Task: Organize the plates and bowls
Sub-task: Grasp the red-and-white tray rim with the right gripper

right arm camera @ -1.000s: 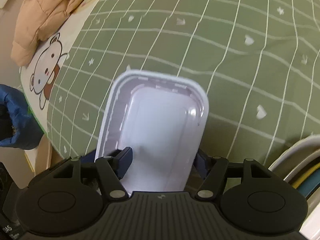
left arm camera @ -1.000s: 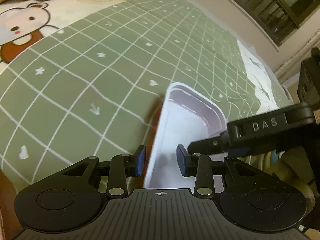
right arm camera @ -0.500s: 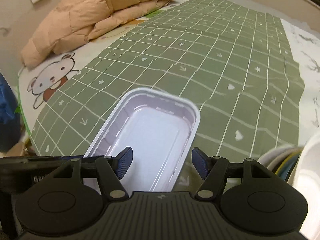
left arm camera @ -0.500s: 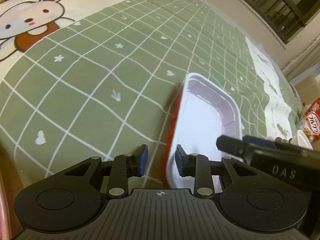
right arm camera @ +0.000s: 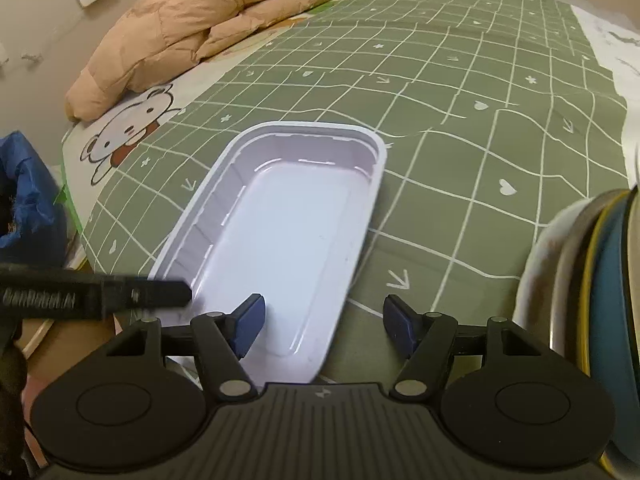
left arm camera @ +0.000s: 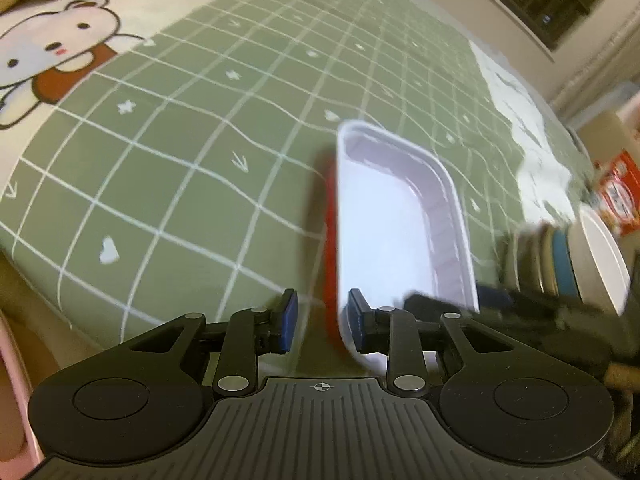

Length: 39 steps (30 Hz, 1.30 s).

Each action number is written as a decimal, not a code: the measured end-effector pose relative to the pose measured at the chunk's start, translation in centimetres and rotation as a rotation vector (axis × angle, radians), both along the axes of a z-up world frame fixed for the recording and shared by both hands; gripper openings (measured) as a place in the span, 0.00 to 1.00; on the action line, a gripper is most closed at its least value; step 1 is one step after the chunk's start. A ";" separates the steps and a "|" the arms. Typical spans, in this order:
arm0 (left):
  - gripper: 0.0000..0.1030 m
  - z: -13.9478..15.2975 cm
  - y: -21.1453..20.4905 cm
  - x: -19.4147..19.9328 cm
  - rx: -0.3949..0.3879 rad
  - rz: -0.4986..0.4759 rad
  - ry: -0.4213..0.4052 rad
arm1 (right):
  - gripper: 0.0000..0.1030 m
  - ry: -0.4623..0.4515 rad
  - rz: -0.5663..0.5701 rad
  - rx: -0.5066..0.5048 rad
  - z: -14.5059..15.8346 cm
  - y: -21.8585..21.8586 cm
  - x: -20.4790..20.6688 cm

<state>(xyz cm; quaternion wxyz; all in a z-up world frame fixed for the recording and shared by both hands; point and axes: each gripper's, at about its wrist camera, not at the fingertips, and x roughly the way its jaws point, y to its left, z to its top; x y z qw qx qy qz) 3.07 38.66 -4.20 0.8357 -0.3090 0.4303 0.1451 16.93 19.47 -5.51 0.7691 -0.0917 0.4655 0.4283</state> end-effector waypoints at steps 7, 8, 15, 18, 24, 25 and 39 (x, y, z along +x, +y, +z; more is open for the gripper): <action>0.29 -1.5 1.1 2.7 -0.011 0.035 -0.001 | 0.69 -0.007 -0.052 0.052 -0.4 -0.2 0.8; 0.29 -1.6 1.1 2.9 -0.008 0.030 -0.002 | 0.74 0.009 -0.041 0.050 -0.7 0.1 0.9; 0.25 -2.3 2.0 2.8 -0.037 0.035 -0.012 | 1.00 -0.006 0.013 0.065 -1.7 1.4 -0.5; 0.24 -2.6 2.3 2.7 -0.055 0.036 -0.020 | 1.00 -0.044 0.002 0.066 -1.9 1.3 -1.4; 0.23 -2.5 2.3 3.0 -0.047 0.027 -0.017 | 1.00 -0.102 0.040 0.045 -2.2 1.4 -2.3; 0.23 -2.5 2.3 3.0 -0.047 0.028 -0.017 | 1.00 -0.113 0.057 0.035 -2.2 1.5 -2.3; 0.18 -2.8 1.4 1.7 -0.016 0.065 -0.098 | 0.45 -0.150 0.000 0.030 -0.4 2.4 -0.9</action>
